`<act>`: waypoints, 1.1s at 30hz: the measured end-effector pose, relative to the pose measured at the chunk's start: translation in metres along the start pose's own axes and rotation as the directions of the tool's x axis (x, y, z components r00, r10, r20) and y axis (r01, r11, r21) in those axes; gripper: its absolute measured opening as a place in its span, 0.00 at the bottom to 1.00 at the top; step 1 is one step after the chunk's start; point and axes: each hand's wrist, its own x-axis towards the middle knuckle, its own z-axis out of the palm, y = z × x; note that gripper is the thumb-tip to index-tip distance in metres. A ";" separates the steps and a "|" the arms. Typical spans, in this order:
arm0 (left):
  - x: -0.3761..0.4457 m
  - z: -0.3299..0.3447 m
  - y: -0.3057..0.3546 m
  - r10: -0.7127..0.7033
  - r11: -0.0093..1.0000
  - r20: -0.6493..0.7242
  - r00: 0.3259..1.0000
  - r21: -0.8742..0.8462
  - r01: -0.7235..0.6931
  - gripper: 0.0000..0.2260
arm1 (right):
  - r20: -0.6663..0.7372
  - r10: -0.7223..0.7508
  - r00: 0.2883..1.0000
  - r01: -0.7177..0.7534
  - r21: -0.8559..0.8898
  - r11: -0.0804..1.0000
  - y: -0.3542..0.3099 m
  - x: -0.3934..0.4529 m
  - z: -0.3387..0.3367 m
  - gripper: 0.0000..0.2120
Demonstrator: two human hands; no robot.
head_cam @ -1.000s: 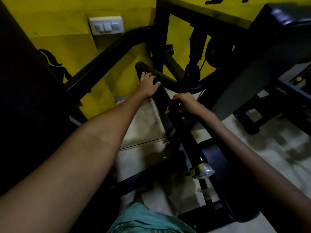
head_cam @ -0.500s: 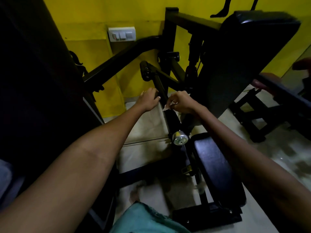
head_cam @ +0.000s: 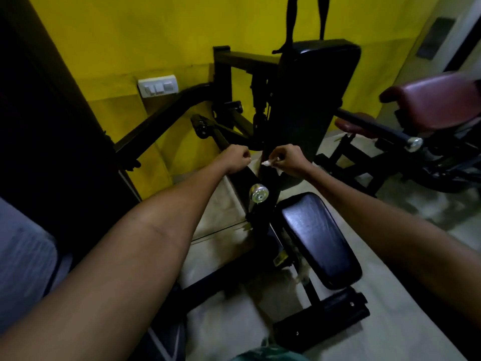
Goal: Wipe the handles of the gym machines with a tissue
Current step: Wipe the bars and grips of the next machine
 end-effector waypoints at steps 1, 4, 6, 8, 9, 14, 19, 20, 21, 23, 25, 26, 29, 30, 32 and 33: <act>-0.003 0.002 0.008 0.019 1.000 0.011 1.000 0.009 -0.020 0.10 | -0.012 0.030 0.999 -0.030 -0.014 0.999 0.003 -0.008 -0.004 0.08; -0.012 0.009 0.036 0.097 0.995 0.055 0.994 0.033 -0.099 0.10 | -0.054 0.101 0.993 -0.105 -0.078 0.991 0.014 -0.036 -0.013 0.08; -0.018 0.016 0.060 0.168 0.985 0.093 0.981 0.035 -0.172 0.11 | -0.090 0.116 0.989 -0.126 -0.125 0.984 0.024 -0.064 -0.018 0.09; -0.022 0.025 0.086 0.233 0.968 0.152 0.960 0.054 -0.244 0.12 | -0.106 0.134 0.985 -0.152 -0.180 0.972 0.038 -0.092 -0.024 0.10; -0.025 0.030 0.100 0.266 0.956 0.189 0.945 0.071 -0.284 0.12 | -0.110 0.153 0.982 -0.172 -0.193 0.966 0.048 -0.105 -0.027 0.10; -0.042 0.070 0.179 0.380 0.843 0.424 0.822 0.205 -0.496 0.12 | -0.183 0.307 0.934 -0.338 -0.171 0.926 0.103 -0.174 -0.061 0.11; -0.039 0.118 0.248 0.437 0.778 0.503 0.746 0.204 -0.594 0.12 | -0.229 0.428 0.874 -0.462 -0.120 0.879 0.163 -0.232 -0.107 0.08; -0.037 0.128 0.263 0.446 0.774 0.504 0.740 0.196 -0.601 0.11 | -0.232 0.440 0.867 -0.475 -0.119 0.872 0.175 -0.244 -0.118 0.09; -0.034 0.138 0.278 0.452 0.774 0.504 0.736 0.189 -0.604 0.11 | -0.231 0.445 0.865 -0.480 -0.120 0.869 0.187 -0.255 -0.127 0.09; -0.028 0.157 0.310 0.454 0.788 0.489 0.745 0.170 -0.592 0.12 | -0.226 0.453 0.863 -0.484 -0.111 0.868 0.210 -0.273 -0.147 0.08; -0.023 0.177 0.347 0.470 0.799 0.464 0.751 0.138 -0.585 0.12 | -0.236 0.474 0.849 -0.503 -0.083 0.860 0.237 -0.290 -0.167 0.09; -0.022 0.188 0.365 0.473 0.804 0.465 0.748 0.120 -0.583 0.12 | -0.243 0.488 0.838 -0.516 -0.068 0.854 0.251 -0.299 -0.175 0.09; -0.020 0.217 0.414 0.484 0.799 0.480 0.732 0.099 -0.593 0.11 | -0.241 0.529 0.814 -0.554 -0.046 0.831 0.292 -0.316 -0.197 0.07; -0.021 0.225 0.429 0.481 0.801 0.487 0.729 0.093 -0.591 0.11 | -0.241 0.542 0.805 -0.565 -0.035 0.824 0.306 -0.322 -0.202 0.05; -0.018 0.241 0.447 0.472 0.802 0.503 0.724 0.094 -0.589 0.11 | -0.234 0.557 0.797 -0.576 -0.014 0.818 0.331 -0.329 -0.209 0.02; -0.015 0.249 0.456 0.458 0.804 0.517 0.723 0.107 -0.585 0.11 | -0.219 0.564 0.796 -0.580 -0.010 0.815 0.344 -0.332 -0.212 0.02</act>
